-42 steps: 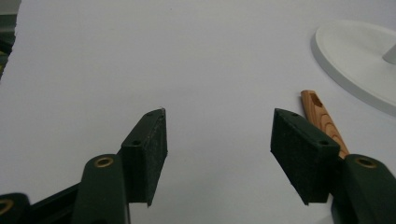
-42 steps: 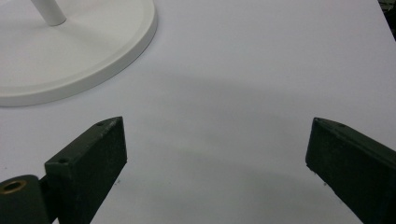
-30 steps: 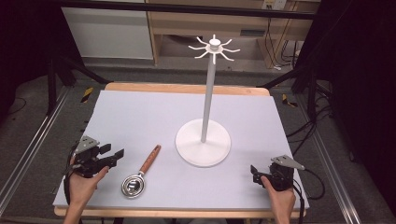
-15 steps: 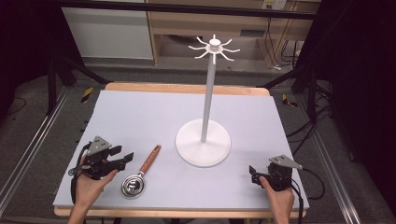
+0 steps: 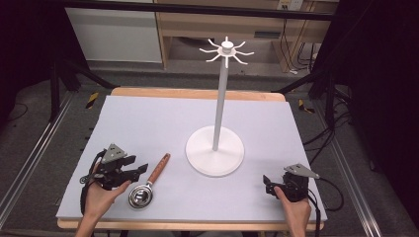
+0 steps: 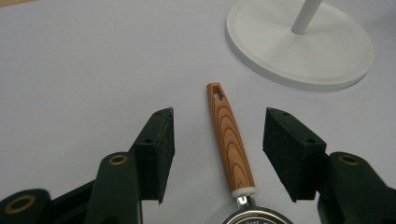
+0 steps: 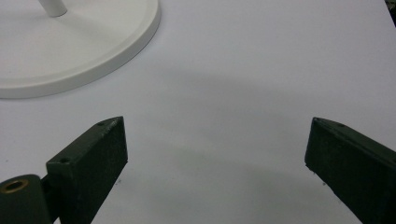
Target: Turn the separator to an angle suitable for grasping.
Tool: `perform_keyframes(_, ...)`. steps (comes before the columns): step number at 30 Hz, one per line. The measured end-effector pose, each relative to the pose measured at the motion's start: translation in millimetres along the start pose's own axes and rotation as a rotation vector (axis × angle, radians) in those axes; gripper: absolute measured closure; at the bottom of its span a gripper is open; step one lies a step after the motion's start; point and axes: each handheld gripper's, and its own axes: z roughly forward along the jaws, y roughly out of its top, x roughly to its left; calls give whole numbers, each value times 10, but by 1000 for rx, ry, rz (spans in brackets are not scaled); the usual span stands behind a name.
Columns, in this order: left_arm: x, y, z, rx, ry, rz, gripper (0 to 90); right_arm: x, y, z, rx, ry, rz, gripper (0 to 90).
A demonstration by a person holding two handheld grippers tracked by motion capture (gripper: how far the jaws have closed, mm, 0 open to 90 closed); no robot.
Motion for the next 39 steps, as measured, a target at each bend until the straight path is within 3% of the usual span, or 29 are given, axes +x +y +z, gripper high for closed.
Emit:
perform_keyframes(4, -27, 37, 34, 23, -7, 10, 450, -7, 2, -3, -1, 0, 0, 63)
perform_keyframes(9, -94, 108, 111, 75, -16, 56, 478, -8, 5, -4, 1, 1, 6, 63)
perform_keyframes(17, -137, 171, 234, 132, -14, 78, 518, -9, 6, -1, 4, 3, 9, 63)
perform_keyframes(21, -142, 193, 263, 138, -15, 75, 519, -9, 6, 0, 5, 3, 10, 63)
perform_keyframes(29, -156, 188, 424, 211, -17, 83, 524, -2, 7, 9, 11, 12, 10, 63)
perform_keyframes(39, -184, 134, 551, 251, -17, 78, 566, -8, 6, 9, 16, 14, 10, 63)
